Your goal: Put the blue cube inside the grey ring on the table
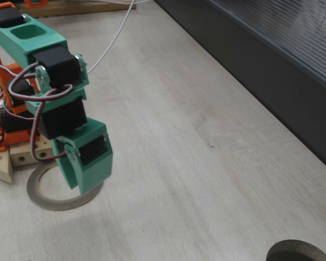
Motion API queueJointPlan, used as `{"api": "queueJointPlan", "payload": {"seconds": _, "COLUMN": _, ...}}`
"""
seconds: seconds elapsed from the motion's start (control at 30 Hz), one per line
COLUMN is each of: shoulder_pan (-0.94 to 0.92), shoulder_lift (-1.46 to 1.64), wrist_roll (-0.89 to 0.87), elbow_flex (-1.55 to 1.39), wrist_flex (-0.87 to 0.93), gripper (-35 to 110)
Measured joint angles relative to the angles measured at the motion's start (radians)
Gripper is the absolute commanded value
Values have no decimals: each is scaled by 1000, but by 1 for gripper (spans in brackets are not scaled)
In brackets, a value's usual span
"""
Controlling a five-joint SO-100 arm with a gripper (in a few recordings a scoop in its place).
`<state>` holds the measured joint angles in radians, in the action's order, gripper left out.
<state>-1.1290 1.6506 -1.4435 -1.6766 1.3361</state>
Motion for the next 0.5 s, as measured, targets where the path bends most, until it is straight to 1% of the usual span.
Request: {"api": "queueJointPlan", "payload": {"seconds": 0.5, "shoulder_pan": 0, "shoulder_lift": 213, "wrist_roll": -2, "elbow_flex": -365, "wrist_flex": 0, "gripper": 11}}
